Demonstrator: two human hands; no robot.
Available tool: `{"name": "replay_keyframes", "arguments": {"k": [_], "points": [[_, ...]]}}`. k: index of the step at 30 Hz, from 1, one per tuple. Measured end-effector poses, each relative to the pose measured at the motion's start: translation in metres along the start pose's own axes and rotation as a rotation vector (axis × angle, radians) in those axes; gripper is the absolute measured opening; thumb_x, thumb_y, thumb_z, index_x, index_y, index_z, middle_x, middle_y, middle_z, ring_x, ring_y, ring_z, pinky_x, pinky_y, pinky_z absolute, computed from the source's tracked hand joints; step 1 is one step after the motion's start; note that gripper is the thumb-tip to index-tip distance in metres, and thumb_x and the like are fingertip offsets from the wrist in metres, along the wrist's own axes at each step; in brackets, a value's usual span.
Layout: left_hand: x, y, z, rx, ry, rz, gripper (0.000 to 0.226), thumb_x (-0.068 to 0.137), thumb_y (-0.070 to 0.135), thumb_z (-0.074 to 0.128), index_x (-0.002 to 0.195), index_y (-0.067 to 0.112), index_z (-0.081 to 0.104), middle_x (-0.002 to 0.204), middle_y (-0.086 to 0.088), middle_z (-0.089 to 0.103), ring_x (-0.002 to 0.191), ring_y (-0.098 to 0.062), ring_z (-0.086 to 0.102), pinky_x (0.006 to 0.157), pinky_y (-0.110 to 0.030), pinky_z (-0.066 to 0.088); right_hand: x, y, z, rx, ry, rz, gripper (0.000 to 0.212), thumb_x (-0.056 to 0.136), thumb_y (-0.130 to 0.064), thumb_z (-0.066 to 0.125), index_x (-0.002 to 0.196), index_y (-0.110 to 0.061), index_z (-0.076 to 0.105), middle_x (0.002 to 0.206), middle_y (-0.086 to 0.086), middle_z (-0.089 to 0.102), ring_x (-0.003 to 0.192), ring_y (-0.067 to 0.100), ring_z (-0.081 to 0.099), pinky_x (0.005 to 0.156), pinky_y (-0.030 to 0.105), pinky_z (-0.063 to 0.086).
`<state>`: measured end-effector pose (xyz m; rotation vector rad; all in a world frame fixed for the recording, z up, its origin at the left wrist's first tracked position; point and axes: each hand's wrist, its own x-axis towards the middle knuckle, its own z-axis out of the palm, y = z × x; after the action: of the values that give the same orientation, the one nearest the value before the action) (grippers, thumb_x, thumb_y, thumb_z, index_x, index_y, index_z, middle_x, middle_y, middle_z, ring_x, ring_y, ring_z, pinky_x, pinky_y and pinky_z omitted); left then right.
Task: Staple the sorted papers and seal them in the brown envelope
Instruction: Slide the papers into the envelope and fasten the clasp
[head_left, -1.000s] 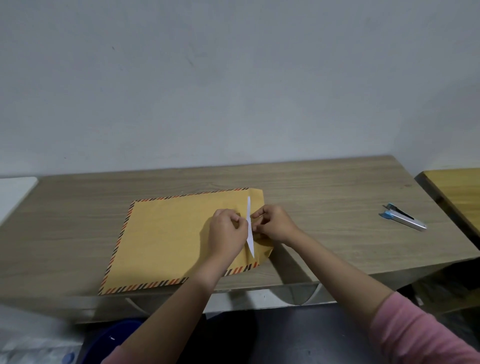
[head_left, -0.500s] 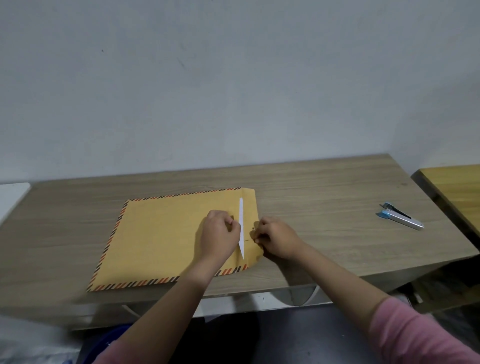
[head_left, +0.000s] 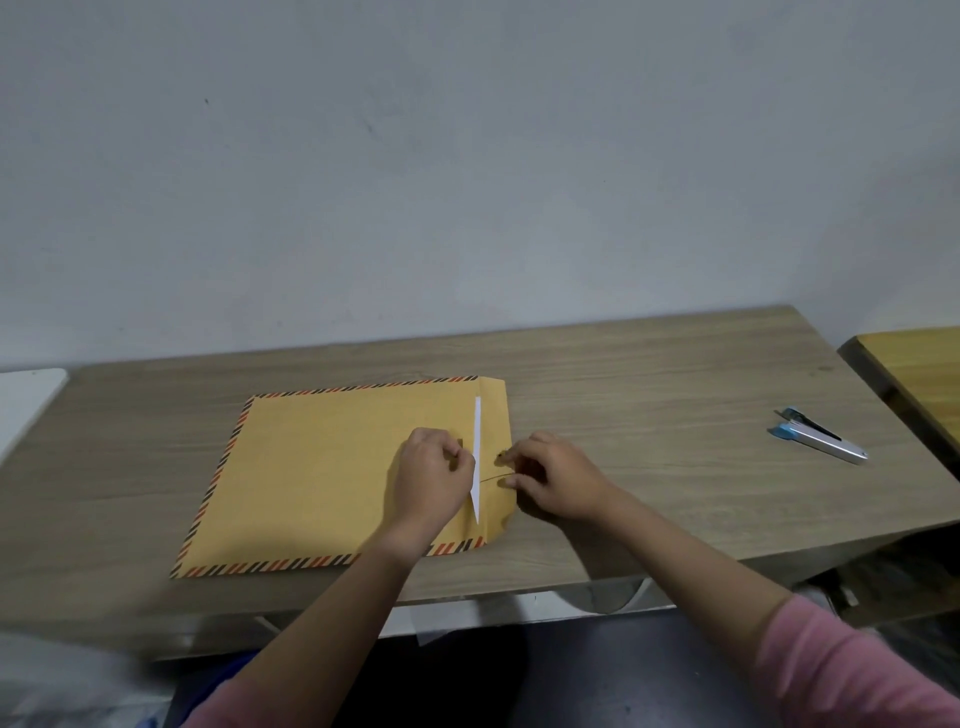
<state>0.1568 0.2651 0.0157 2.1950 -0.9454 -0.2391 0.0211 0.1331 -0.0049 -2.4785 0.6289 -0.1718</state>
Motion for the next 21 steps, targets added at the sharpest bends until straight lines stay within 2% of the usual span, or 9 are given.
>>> {"name": "replay_keyframes", "arguments": {"k": [2,6,9,12,15,18,21], "points": [[0.001,-0.001,0.002,-0.004,-0.005,0.001,0.010,0.080,0.020,0.062,0.071,0.021,0.059,0.096,0.005,0.055,0.094,-0.014,0.055,0.080,-0.028,0.044,0.003,-0.004,0.003,-0.006,-0.022,0.007,0.027,0.079,-0.037,0.067,0.102,-0.024,0.066,0.099,0.001,0.059,0.094,0.017,0.054,0.083,0.033,0.045],[0.003,-0.004,0.003,-0.019,0.013,0.020,0.009,0.079,0.020,0.062,0.070,0.019,0.059,0.096,0.004,0.056,0.096,-0.016,0.054,0.084,-0.033,0.047,0.010,-0.008,0.010,-0.098,-0.003,0.029,0.013,0.083,-0.016,0.060,0.090,-0.006,0.065,0.096,0.011,0.057,0.090,0.028,0.054,0.082,0.042,0.047],[0.007,-0.003,0.002,-0.029,0.032,0.018,0.007,0.079,0.018,0.062,0.072,0.016,0.061,0.097,0.003,0.057,0.096,-0.015,0.054,0.083,-0.029,0.045,0.013,-0.007,0.013,-0.241,-0.005,-0.034,0.012,0.081,-0.007,0.053,0.090,-0.001,0.059,0.098,0.016,0.055,0.088,0.032,0.053,0.075,0.038,0.044],[0.008,-0.004,0.000,-0.035,0.024,-0.001,0.007,0.081,0.018,0.062,0.074,0.015,0.061,0.099,0.003,0.055,0.097,-0.015,0.054,0.080,-0.024,0.041,0.012,-0.004,0.013,-0.221,0.016,-0.042,0.013,0.082,-0.007,0.055,0.093,-0.002,0.056,0.099,0.014,0.054,0.088,0.028,0.051,0.074,0.032,0.040],[0.009,-0.007,-0.001,-0.054,0.016,-0.017,0.008,0.081,0.017,0.062,0.074,0.016,0.059,0.101,0.002,0.056,0.098,-0.014,0.054,0.078,-0.022,0.039,0.011,-0.001,0.008,-0.097,0.035,-0.040,0.010,0.084,-0.013,0.057,0.092,-0.006,0.056,0.095,0.009,0.054,0.084,0.021,0.050,0.077,0.031,0.046],[0.009,-0.007,-0.003,-0.070,0.019,-0.034,0.010,0.081,0.018,0.061,0.072,0.017,0.058,0.100,0.003,0.055,0.096,-0.013,0.055,0.077,-0.022,0.039,0.011,0.000,0.005,-0.028,0.005,-0.034,0.015,0.084,-0.018,0.062,0.096,-0.009,0.060,0.096,0.006,0.056,0.086,0.018,0.051,0.077,0.027,0.044],[0.010,-0.004,-0.005,-0.096,0.032,-0.057,0.009,0.082,0.017,0.060,0.074,0.013,0.059,0.101,0.004,0.055,0.093,-0.012,0.055,0.076,-0.021,0.037,0.013,-0.001,0.007,-0.059,0.010,-0.078,0.009,0.084,-0.012,0.060,0.088,-0.006,0.063,0.090,0.010,0.056,0.081,0.025,0.054,0.073,0.035,0.047]]}}
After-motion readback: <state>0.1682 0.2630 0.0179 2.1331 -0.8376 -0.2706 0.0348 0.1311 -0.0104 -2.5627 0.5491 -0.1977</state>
